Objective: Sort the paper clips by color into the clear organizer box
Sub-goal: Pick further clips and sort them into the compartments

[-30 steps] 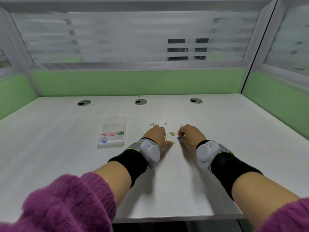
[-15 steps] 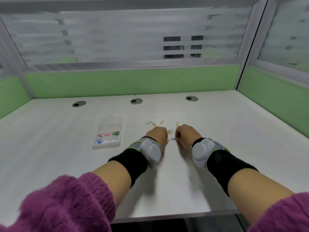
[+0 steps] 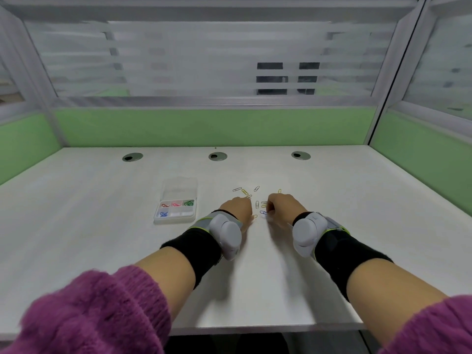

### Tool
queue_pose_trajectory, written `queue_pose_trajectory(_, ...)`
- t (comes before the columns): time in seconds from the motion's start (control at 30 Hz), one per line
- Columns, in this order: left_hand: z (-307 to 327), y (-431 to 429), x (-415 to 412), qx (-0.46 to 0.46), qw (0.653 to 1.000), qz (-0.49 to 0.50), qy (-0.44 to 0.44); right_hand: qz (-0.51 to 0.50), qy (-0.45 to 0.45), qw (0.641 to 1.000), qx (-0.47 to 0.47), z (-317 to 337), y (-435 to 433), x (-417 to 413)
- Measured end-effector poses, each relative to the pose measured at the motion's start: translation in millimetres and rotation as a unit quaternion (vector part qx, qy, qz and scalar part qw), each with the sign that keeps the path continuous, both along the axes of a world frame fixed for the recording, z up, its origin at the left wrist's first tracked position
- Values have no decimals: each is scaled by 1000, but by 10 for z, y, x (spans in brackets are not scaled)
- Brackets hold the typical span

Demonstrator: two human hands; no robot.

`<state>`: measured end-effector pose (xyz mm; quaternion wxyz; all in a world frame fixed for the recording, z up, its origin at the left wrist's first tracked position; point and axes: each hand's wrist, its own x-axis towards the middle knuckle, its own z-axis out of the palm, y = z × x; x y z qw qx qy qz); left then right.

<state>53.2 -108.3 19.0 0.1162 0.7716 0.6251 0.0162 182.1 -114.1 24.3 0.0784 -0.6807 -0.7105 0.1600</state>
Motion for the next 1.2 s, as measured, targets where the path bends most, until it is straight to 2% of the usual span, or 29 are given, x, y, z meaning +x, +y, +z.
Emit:
queue_pose_trajectory(0.57, 257, -129, -1279, 20, 993, 114, -25, 100, -4, 995, 20, 235, 54, -1184)
queue_pose_trajectory(1.2, 202, -169, -2052, 14, 981, 181, -60, 150, -13, 988, 18, 169, 86, -2033)
